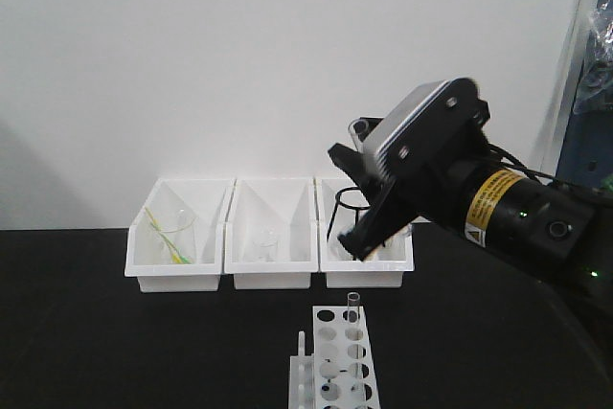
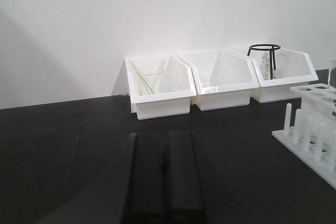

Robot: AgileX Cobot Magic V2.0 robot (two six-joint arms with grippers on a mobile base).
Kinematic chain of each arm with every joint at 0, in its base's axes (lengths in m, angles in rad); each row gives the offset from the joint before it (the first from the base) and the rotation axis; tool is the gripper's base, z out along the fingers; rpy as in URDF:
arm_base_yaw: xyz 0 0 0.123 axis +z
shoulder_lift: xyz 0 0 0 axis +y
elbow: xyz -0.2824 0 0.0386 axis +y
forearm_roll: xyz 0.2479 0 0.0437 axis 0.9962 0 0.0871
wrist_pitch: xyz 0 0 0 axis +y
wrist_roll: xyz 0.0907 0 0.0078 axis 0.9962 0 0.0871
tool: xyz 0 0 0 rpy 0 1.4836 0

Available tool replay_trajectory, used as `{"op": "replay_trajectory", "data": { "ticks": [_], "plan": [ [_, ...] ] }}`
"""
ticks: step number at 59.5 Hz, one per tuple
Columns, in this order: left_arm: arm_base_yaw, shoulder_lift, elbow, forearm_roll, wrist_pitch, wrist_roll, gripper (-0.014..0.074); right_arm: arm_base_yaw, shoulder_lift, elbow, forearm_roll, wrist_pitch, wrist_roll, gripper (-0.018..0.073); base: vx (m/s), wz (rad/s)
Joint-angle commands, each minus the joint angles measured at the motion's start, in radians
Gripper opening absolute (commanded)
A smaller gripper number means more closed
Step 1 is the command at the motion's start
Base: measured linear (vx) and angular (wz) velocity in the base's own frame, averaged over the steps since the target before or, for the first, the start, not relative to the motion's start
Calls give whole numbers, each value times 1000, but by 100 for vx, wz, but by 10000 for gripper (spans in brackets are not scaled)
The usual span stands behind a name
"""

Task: Flip and reinsert test tube from rack

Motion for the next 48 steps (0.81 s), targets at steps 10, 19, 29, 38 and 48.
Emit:
{"op": "replay_trajectory", "data": {
  "ticks": [10, 19, 29, 38, 48],
  "plan": [
    [0, -8, -6, 0, -81, -2, -6, -5, -38, -40, -541, 139, -200, -11, 0, 0],
    [0, -8, -6, 0, -81, -2, -6, -5, -38, -55, -341, 138, 16, -11, 0, 0],
    [0, -8, -6, 0, -81, -2, -6, -52, -30, -61, 75, 11, 476, -11, 0, 0],
    [0, -8, -6, 0, -81, -2, -6, -114, -16, 24, 147, -275, 575, -11, 0, 0],
    [0, -8, -6, 0, -81, -2, -6, -127, 12, 148, 167, -497, 536, -11, 0, 0]
  ]
}}
